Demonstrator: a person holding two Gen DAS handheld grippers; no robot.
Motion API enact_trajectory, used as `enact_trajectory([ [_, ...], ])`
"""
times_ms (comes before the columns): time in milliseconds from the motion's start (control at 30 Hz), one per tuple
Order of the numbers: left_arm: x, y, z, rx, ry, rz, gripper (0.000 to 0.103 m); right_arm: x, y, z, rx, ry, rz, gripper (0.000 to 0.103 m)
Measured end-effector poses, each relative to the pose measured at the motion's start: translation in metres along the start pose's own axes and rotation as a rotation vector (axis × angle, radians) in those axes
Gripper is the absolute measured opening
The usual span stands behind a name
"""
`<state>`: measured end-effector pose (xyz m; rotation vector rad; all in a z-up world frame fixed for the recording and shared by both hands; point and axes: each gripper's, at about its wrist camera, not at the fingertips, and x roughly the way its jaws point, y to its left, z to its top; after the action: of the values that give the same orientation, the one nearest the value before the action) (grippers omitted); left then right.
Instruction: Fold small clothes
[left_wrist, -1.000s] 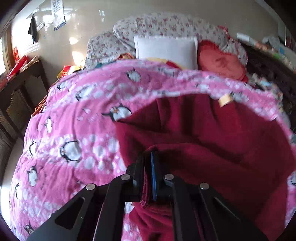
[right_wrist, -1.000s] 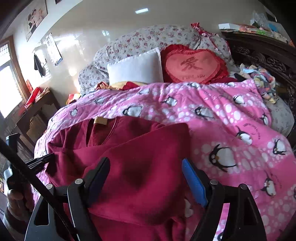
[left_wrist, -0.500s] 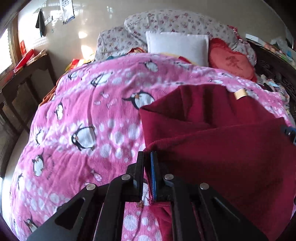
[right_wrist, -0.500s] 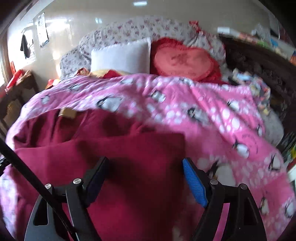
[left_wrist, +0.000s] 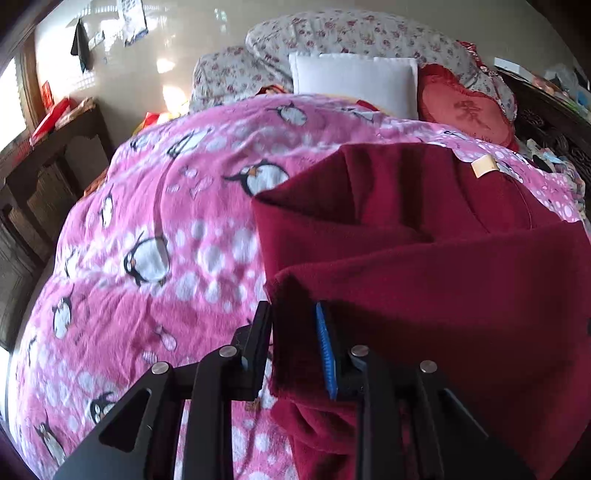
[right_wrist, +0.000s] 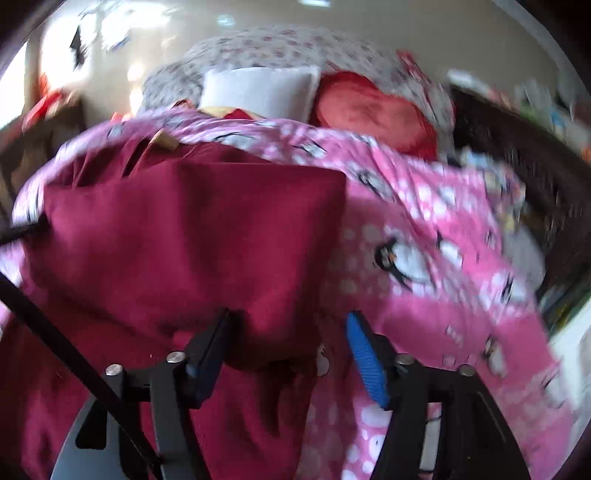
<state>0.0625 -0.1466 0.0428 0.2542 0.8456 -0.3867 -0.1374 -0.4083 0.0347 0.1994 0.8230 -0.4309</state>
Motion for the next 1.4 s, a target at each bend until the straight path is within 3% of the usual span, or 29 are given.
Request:
enact_trajectory([
  [67,-0.013,0.008,-0.003,-0.022,0.013,-0.021,0.028,-0.015,-0.009,0.002,0.048,0.001,0.014,0.066],
  [133,-0.03,0.015,-0.01,-0.032,0.007,-0.051,0.04,-0.041,-0.01,0.0,0.038,-0.064,-0.005,0.066],
  [200,-0.047,0.02,-0.024,-0.037,-0.013,-0.059,0.062,-0.05,-0.006,-0.006,0.017,-0.078,-0.02,0.066],
  [367,-0.053,0.03,-0.055,-0.052,0.068,-0.045,0.063,-0.001,-0.008,-0.017,0.053,0.029,-0.05,0.06],
  [433,-0.067,0.04,-0.07,-0.076,0.087,-0.089,0.063,-0.017,-0.016,-0.02,0.113,0.052,-0.033,0.06],
  [533,-0.092,0.054,-0.091,-0.105,0.101,-0.109,0.071,-0.056,-0.018,-0.04,0.112,0.037,0.012,0.06],
  [600,-0.109,0.06,-0.105,-0.12,0.087,-0.139,0.077,-0.081,-0.016,-0.059,0.104,0.051,0.087,0.062],
  [667,-0.125,0.063,-0.121,-0.141,0.084,-0.172,0.082,-0.102,-0.014,-0.081,0.113,0.062,0.146,0.077],
  [867,-0.145,0.049,-0.171,-0.093,0.164,-0.23,0.084,-0.139,-0.014,-0.159,0.181,0.167,0.378,0.078],
  [1000,-0.148,0.044,-0.196,-0.087,0.186,-0.25,0.084,-0.143,-0.012,-0.193,0.221,0.205,0.414,0.078],
  [1033,-0.146,0.045,-0.202,-0.096,0.198,-0.259,0.084,-0.141,-0.012,-0.2,0.247,0.201,0.446,0.074],
  [1100,-0.137,0.044,-0.211,-0.126,0.242,-0.284,0.084,-0.141,-0.005,-0.207,0.245,0.166,0.449,0.044],
  [1133,-0.135,0.043,-0.213,-0.14,0.245,-0.278,0.084,-0.145,-0.001,-0.207,0.213,0.14,0.452,0.012],
  [1200,-0.14,0.042,-0.214,-0.149,0.225,-0.259,0.084,-0.156,0.002,-0.204,0.19,0.108,0.444,0.009],
  [1267,-0.149,0.039,-0.217,-0.13,0.224,-0.294,0.084,-0.172,0.0,-0.203,0.143,0.076,0.4,0.008],
  [1367,-0.153,0.036,-0.224,-0.108,0.215,-0.265,0.084,-0.169,-0.008,-0.208,0.137,0.094,0.321,0.008],
  [1400,-0.152,0.036,-0.226,-0.106,0.212,-0.246,0.084,-0.162,-0.011,-0.212,0.162,0.11,0.339,0.008],
])
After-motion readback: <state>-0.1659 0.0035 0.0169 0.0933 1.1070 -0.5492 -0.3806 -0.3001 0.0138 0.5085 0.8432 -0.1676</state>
